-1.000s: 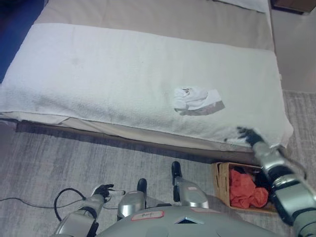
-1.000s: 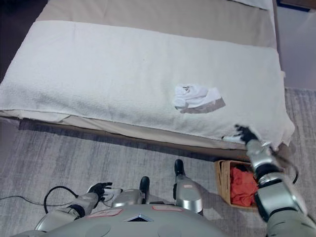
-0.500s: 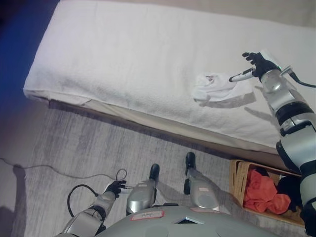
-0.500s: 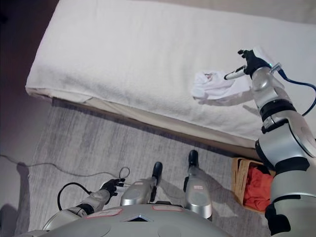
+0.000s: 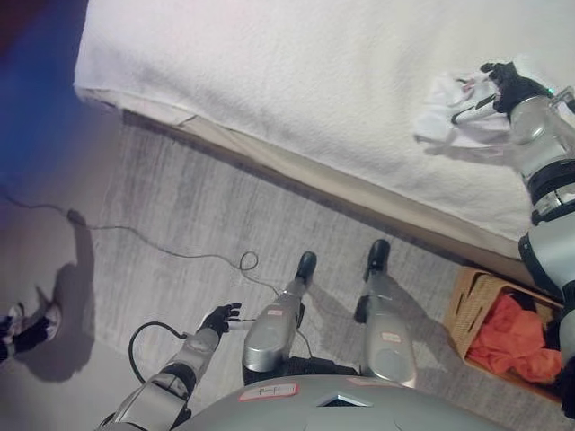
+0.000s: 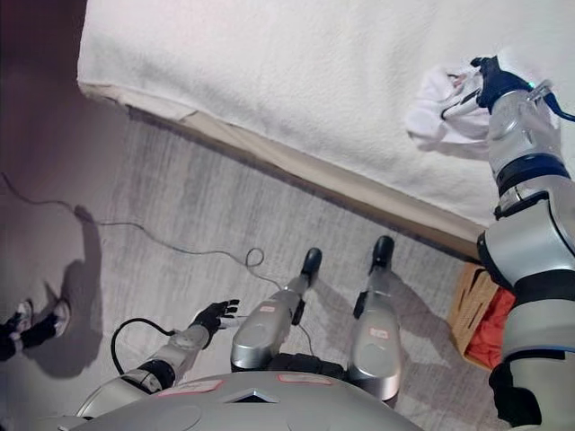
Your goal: Put the clothes on the bed into the basket.
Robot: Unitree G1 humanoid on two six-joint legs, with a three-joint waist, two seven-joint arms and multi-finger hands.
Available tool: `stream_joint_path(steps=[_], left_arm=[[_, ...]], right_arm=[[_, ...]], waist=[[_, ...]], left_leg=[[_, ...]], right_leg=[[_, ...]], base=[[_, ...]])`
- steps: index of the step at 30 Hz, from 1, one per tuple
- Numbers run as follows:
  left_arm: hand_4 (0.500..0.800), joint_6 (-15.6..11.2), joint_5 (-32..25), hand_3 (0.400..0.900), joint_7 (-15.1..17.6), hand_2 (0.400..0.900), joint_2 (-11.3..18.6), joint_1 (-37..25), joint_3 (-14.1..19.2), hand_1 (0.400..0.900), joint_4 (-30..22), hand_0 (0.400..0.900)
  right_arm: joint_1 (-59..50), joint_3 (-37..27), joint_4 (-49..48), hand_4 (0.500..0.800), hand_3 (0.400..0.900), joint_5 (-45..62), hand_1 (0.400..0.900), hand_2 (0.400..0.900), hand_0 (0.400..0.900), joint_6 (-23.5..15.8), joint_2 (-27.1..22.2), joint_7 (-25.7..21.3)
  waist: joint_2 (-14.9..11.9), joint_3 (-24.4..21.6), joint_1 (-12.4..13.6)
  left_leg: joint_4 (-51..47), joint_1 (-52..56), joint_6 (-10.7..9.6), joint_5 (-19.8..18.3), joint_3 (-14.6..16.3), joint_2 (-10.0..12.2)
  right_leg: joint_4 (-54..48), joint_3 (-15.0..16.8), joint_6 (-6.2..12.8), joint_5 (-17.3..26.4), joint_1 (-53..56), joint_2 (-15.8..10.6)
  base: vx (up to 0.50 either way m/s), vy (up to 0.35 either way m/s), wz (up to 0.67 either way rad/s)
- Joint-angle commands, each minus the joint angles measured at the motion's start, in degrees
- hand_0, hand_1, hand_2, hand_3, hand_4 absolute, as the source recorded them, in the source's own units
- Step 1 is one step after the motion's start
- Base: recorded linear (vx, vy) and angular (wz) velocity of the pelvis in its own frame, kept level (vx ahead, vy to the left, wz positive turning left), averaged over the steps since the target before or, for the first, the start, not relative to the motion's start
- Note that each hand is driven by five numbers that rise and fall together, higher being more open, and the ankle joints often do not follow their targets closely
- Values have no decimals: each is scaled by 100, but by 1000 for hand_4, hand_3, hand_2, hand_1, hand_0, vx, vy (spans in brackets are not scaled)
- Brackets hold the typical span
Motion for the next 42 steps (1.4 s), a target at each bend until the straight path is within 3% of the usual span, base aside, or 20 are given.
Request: stream_joint_path(steps=[1, 14, 15, 16, 25, 42], left_arm=[[800, 66, -83, 900, 44, 900, 487, 81, -417, 900, 29, 900], [800, 32, -188, 900, 7, 900, 546, 175, -552, 900, -529, 900], [800, 32, -206, 900, 8, 900, 542, 173, -541, 900, -540, 900], [800, 32, -206, 900, 8, 900, 543, 173, -542, 900, -540, 900], [800, 34, -227, 900, 10, 900, 527, 89, -495, 900, -471, 900], [800, 104, -169, 900, 52, 900, 434, -198, -391, 900, 209, 900]], right_arm=[[-1085, 418, 254, 800, 900, -192, 900, 900, 900, -65, -361, -346], [-1262, 347, 624, 800, 900, -341, 900, 900, 900, 74, -798, -354], [-1236, 321, 622, 607, 578, -329, 578, 578, 578, 81, -828, -341], [-1235, 320, 621, 500, 400, -329, 400, 400, 400, 81, -829, -341], [-1116, 154, 651, 500, 400, -178, 400, 400, 400, 116, -847, -254], [-888, -12, 584, 500, 400, 246, 400, 400, 400, 191, -567, -126]], waist=[[-68, 2, 136], [297, 312, 261], [315, 317, 256], [315, 317, 255], [333, 309, 202], [34, 48, -28]], left_leg=[[-259, -90, 32, 284, 199, -131], [-259, -375, -16, 476, 9, -216], [-259, -381, -17, 480, 1, -228], [-259, -381, -17, 480, 0, -229], [-259, -331, -8, 454, 20, -229], [-257, -45, 77, 324, 140, -237]], right_leg=[[1142, 443, 293, -861, -380, -330], [1359, 304, 321, -943, -608, -455], [1366, 293, 323, -947, -607, -467], [1366, 292, 324, -947, -607, -467], [1365, 274, 325, -972, -519, -508], [1221, 395, 322, -958, -165, -497]], base=[[-34, -23, 23], [-33, -10, 13], [-16, 2, 9], [-10, 6, 7], [2, 3, 0], [26, 27, -7]])
